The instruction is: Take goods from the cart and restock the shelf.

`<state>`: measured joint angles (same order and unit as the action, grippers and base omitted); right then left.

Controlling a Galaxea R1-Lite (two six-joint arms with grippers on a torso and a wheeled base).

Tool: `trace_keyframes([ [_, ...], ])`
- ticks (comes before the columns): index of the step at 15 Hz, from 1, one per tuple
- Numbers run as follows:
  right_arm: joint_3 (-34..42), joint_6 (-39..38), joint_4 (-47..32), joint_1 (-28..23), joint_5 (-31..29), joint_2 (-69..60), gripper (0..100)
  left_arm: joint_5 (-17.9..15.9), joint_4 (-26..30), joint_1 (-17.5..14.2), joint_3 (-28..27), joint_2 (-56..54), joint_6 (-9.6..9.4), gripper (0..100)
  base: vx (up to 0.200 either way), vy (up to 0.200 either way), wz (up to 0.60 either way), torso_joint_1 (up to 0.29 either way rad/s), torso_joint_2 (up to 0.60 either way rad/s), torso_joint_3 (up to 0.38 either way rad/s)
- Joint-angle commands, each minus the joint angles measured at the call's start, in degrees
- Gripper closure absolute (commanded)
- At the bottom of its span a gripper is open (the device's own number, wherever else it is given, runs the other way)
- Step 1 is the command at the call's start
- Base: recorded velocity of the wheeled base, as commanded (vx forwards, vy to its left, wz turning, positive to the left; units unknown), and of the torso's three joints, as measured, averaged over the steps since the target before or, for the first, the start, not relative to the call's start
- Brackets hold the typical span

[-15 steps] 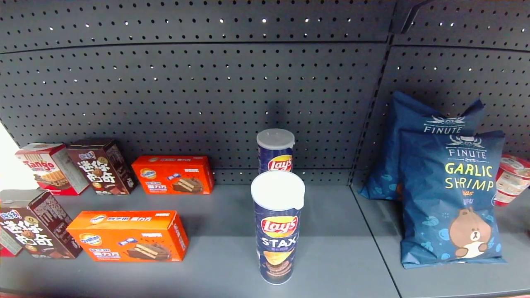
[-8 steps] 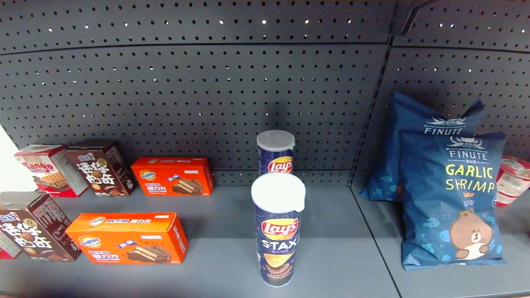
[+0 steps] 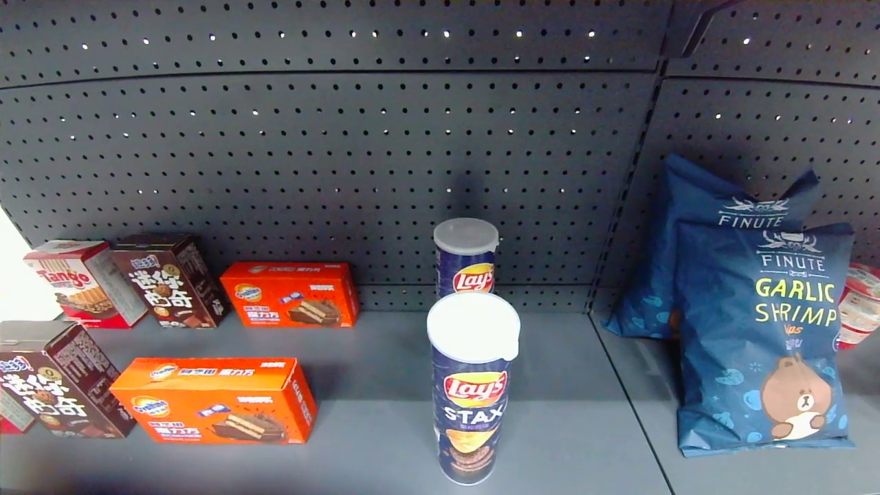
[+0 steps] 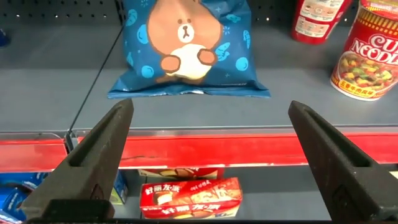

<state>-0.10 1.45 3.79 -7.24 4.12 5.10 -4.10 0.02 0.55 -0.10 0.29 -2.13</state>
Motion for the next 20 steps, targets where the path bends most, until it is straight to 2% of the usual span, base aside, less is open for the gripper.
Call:
trace_keyframes([
  [1,0.0,0.0,0.0,0.0,0.0,0.2,0,-0.1,0.0,-0.1,0.0,0.0,0.11,0,0.0,0.0,0.0,0.0,0.0,0.0],
  [2,0.0,0.0,0.0,0.0,0.0,0.2,0,-0.2,0.0,0.0,0.0,0.0,0.11,0,0.0,0.2,0.0,-0.002,0.0,0.002],
  [20,0.0,0.5,0.1,0.0,-0.1,0.2,0,0.0,0.0,0.0,0.0,0.0,0.38,0,-0.011,0.0,0.0,0.0,0.0,0.0],
])
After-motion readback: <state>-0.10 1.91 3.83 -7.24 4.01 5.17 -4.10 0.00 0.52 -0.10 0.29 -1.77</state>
